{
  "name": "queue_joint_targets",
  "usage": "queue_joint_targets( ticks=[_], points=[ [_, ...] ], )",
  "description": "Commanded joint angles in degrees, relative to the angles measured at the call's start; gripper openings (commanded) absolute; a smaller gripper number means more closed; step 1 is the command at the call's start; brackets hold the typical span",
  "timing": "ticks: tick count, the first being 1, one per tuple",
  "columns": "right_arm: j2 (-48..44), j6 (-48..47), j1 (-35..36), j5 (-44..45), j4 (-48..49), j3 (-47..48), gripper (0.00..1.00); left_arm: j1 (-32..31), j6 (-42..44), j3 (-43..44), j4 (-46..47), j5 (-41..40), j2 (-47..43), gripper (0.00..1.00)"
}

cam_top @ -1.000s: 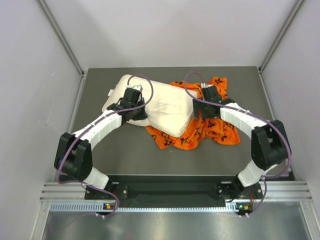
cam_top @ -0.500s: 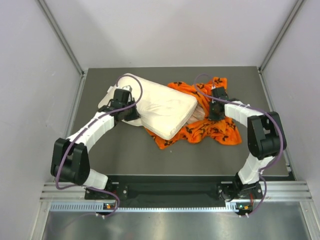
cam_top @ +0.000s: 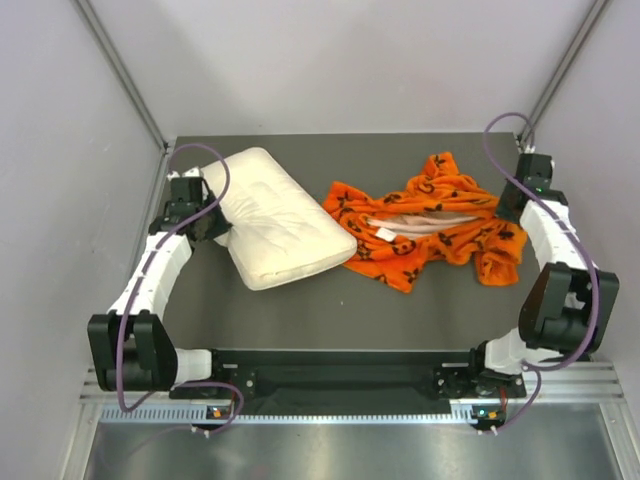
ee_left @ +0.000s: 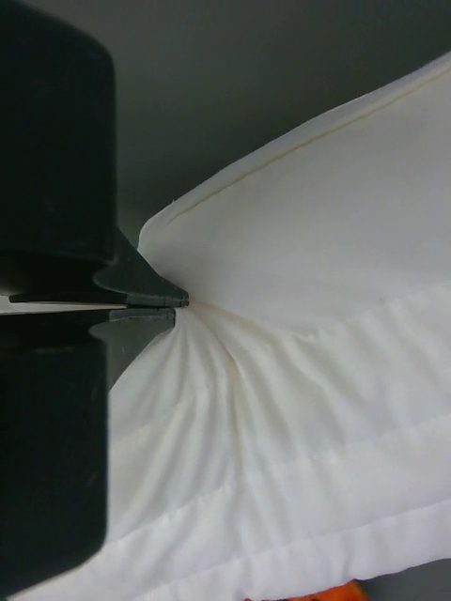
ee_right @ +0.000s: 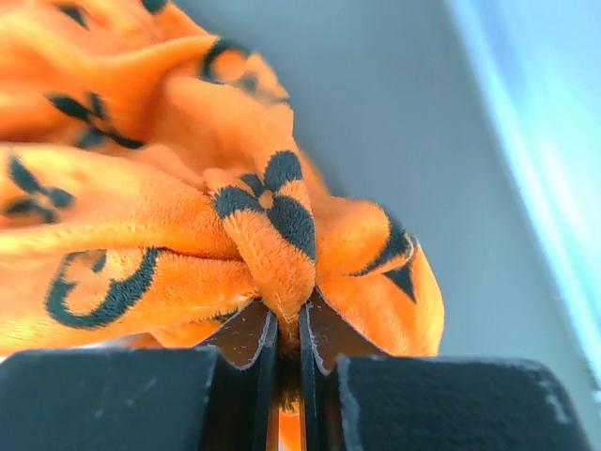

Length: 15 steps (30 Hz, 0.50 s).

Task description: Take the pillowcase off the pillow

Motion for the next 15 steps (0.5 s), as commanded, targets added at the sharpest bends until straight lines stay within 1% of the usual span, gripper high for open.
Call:
queue_joint_targets(
  ticks=[1, 3, 7, 8, 12, 15],
  points=[
    [-4.7, -3.0, -2.4, 4.3, -1.0, 4.7, 0.0, 2.7, 0.9, 0.7, -0.1, -2.2, -3.0, 0.0],
    [-5.0, -3.3, -3.1, 6.7, -1.7, 4.8, 0.0, 2.7, 0.9, 0.1, -0.4, -4.5, -3.0, 0.0],
    [-6.6, -2.9, -6.5, 7.2, -2.2, 4.8, 0.0, 3.8, -0.8, -1.2, -2.0, -8.8, -4.2, 0.0],
    [-6.9, -2.9, -7.8, 6.9, -2.2, 4.7, 0.0, 4.7, -0.7, -1.5, -1.8, -9.0, -4.5, 0.0],
    [-7.4, -2.3, -8.2, 4.2, -2.1, 4.5, 0.0, 5.2, 1.1, -1.7, -1.8, -7.4, -5.4, 0.0],
    [-7.5, -2.1, -8.2, 4.2, -2.3, 4.1, 0.03, 5.2, 1.1, -1.2, -3.5, -8.6, -5.2, 0.0]
  ],
)
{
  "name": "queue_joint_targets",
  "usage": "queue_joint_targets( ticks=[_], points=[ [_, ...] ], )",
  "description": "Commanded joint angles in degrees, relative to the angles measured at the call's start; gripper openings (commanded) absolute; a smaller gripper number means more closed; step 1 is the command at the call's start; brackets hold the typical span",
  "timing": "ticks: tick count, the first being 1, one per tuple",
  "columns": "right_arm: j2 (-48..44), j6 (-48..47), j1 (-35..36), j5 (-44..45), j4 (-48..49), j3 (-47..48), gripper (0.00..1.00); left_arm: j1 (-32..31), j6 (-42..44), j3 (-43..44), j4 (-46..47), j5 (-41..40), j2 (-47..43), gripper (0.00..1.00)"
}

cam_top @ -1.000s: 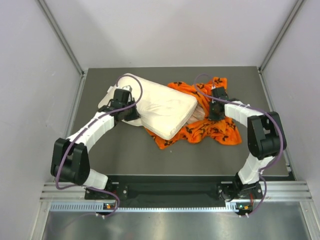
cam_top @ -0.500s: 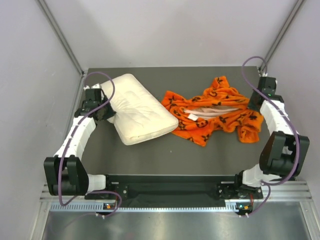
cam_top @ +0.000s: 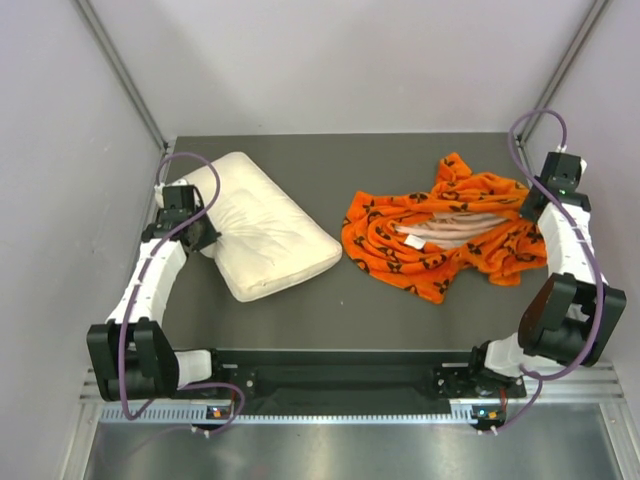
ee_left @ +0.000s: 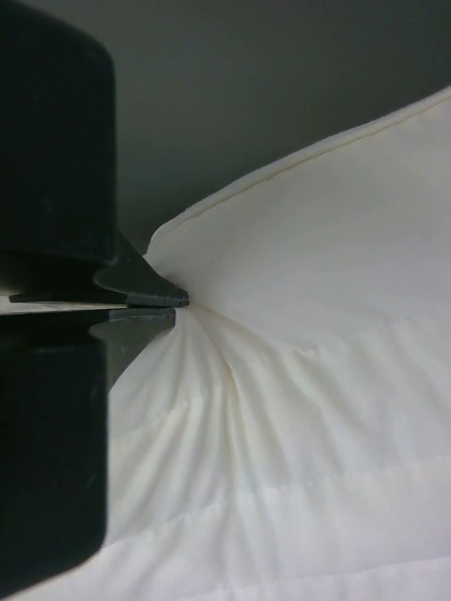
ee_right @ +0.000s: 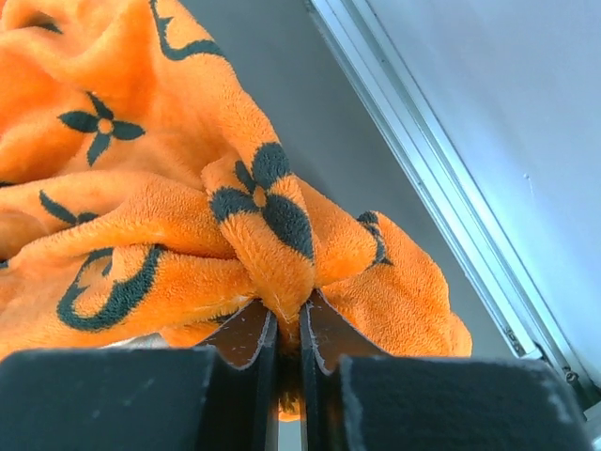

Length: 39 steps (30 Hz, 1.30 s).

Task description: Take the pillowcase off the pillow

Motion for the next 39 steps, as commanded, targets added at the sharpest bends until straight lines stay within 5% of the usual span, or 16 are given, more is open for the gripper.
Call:
queue_joint_targets(
  ticks=[1, 3, 6, 10, 23, 39],
  points=[
    [-3.6, 0.1, -0.4, 0.1, 0.6, 1.3, 0.05, 0.6, -0.2, 1.3, 0.6, -3.6, -2.6, 0.0],
    [-4.7, 0.1, -0.4, -0.4, 0.7, 1.1, 0.14, 0.6, -0.4, 1.2, 0.8, -3.1, -3.0, 0.0],
    [-6.0, 0.6, -0.4, -2.7, 0.3, 1.5, 0.74, 0.6, -0.3, 2.1, 0.5, -1.1, -4.2, 0.41],
    [-7.5, 1.1, -0.2, -5.6, -1.0, 2.3, 0.98, 0.6, -0.9, 5.9, -3.5, -2.6, -4.9, 0.89],
    [-17.5, 0.2, 2.6, -26.6, 5.4, -0.5, 1.0, 0.5, -0.1, 13.1, -4.3, 2.2, -13.0, 0.96],
    [-18.8, -0.1, 3.2, -27.9, 6.1, -1.5, 1.0, 0.5, 1.3, 16.4, -3.9, 1.7, -13.7, 0.96]
  ],
)
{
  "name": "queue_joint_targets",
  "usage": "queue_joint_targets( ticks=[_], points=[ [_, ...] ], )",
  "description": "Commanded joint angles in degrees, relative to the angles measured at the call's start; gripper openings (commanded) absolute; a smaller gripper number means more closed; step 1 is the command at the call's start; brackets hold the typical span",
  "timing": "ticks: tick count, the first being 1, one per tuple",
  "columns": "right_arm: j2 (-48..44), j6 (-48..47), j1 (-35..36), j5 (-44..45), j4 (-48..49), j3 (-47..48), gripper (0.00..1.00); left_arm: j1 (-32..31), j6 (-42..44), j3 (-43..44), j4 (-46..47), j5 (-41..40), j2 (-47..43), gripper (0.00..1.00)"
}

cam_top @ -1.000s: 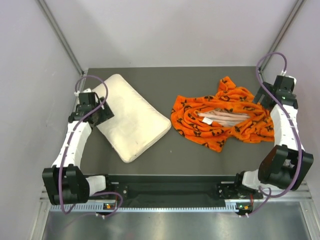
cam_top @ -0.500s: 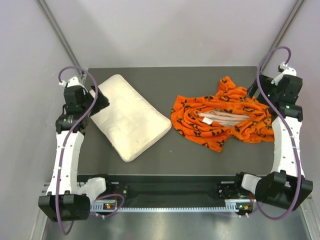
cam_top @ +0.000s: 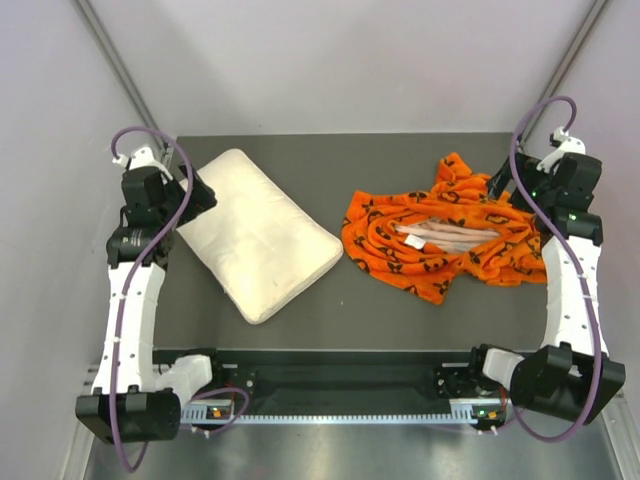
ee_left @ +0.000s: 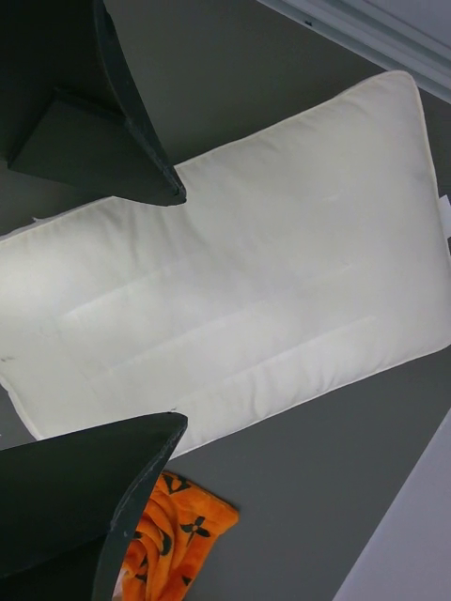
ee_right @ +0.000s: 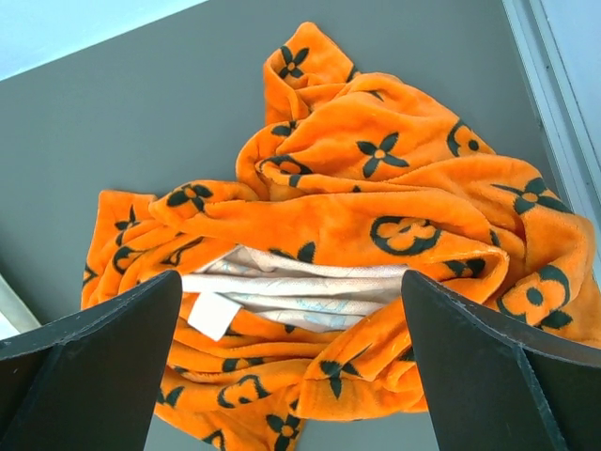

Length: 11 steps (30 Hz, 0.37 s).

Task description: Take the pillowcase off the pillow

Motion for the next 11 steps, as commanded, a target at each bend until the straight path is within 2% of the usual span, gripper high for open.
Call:
queue_joint_targets(
  ticks=[1, 11],
  points=[
    [-1.5, -0.7, 0.7, -1.2, 2.7, 0.4, 1.0, 0.2, 1.0, 2.7, 1.2, 0.5, -1.4, 0.96],
    [-1.5, -0.9, 0.7, -1.1, 2.8, 0.4, 1.0, 0.2, 1.3, 3.8, 1.0, 1.0, -0.9, 0.96]
  ],
)
